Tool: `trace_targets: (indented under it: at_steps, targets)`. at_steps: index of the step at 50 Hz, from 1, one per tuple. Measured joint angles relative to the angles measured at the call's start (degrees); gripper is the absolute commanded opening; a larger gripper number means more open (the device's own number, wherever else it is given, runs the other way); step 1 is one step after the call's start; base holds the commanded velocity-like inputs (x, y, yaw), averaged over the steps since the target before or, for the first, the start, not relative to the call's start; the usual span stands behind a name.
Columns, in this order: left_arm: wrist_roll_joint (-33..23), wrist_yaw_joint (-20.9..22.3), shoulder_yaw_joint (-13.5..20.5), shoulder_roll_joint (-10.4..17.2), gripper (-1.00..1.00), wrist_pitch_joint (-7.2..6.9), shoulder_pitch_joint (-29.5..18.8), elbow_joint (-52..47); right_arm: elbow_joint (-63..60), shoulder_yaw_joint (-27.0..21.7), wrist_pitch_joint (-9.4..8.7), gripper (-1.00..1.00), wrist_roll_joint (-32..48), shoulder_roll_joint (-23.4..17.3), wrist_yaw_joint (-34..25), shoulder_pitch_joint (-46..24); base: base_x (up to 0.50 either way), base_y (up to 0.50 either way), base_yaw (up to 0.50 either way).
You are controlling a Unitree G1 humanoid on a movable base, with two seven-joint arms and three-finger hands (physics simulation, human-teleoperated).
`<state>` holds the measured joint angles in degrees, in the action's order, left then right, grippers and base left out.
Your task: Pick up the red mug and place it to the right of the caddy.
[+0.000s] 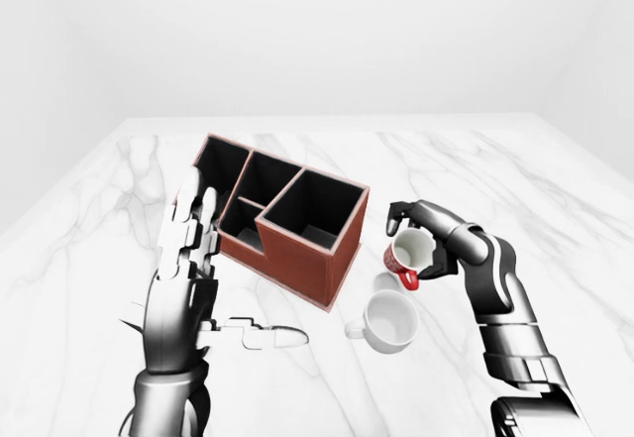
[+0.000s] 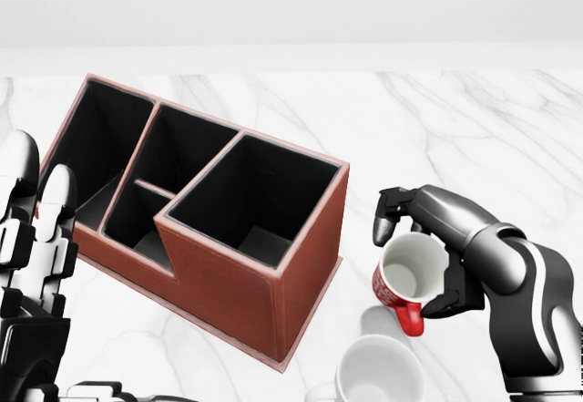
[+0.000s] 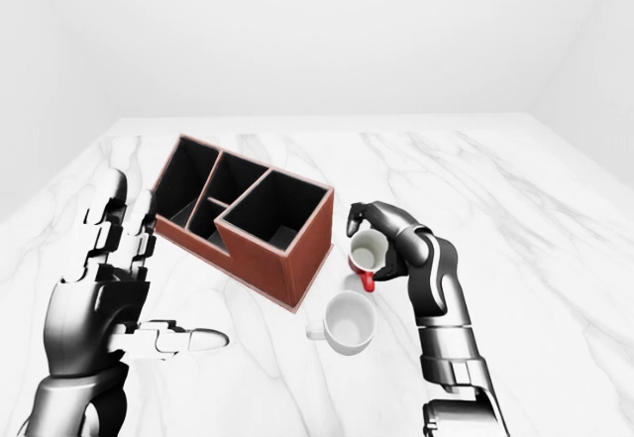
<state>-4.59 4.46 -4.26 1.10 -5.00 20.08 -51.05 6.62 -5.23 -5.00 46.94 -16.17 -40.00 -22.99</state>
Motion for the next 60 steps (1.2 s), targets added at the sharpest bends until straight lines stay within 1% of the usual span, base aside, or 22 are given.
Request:
trace_targets:
  at_steps: [19,38,50,60]
  targets:
    - [0.0,0.0,-0.1,0.0,1.00,0.00,0.2,-0.6,2.4,1.4,0.00,-1.00,0.5,1.4,0.0,-1.5,0.00,0.00,0.00]
    - [0.2,0.2,0.2,0.0,1.00,0.00,0.3,-0.9,8.6,2.3,0.00,-1.00,-1.0,2.2,0.1,-5.1,0.00,0.00,0.00]
    - [0.2,0.3,0.1,-0.1,1.00,0.00,0.6,-1.7,14.5,2.7,0.00,-1.00,-2.6,2.3,2.5,-7.3,0.00,0.00,0.00]
    - [0.1,0.2,0.0,0.0,1.00,0.00,0.7,-1.9,18.9,2.4,0.00,-1.00,-4.0,1.1,4.5,-9.2,0.00,0.00,0.00]
